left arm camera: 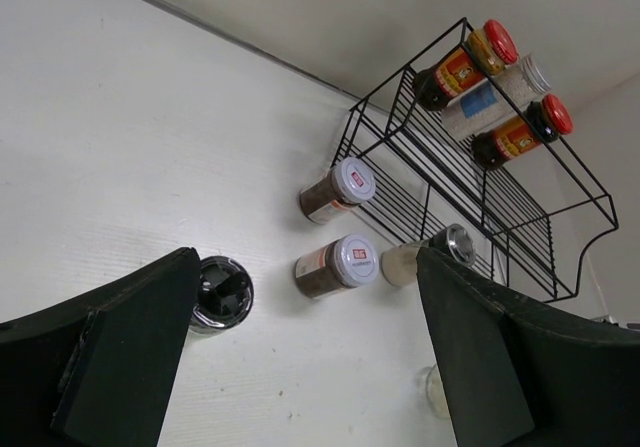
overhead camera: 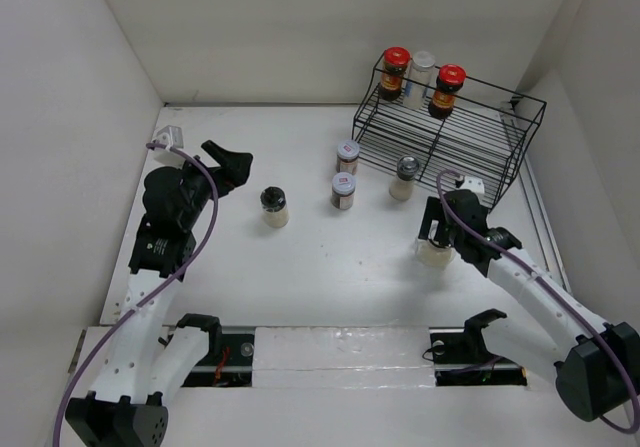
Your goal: Organize the condiment bottles
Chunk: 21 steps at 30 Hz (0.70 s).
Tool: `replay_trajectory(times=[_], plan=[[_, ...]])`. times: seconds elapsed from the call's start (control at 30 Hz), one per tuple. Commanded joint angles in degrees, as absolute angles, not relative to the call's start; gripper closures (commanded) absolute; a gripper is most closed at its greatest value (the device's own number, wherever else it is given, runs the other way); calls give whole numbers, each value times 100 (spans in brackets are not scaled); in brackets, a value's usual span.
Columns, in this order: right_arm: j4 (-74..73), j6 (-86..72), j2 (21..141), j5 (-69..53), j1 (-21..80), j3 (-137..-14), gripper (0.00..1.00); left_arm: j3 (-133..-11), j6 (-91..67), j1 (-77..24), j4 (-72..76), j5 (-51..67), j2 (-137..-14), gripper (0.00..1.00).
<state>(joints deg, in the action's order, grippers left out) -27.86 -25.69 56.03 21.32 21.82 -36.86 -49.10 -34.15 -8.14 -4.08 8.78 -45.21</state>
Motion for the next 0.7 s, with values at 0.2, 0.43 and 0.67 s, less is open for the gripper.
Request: replay_trajectory(times=[0.2, 0.43, 0.67], plan=[[-3146, -2681, 5581, 1960, 2434, -3901, 16, -4975, -3419, -782, -105, 1046, -4597, 14], [-3480, -2742, 5590, 2320, 2742, -4095, 42, -4975, -3419, -782, -105, 1046, -4597, 14], [-3210, -2383, 5326, 2689, 3207, -5421, 43, -4975, -3419, -782, -105, 1046, -4597, 14]])
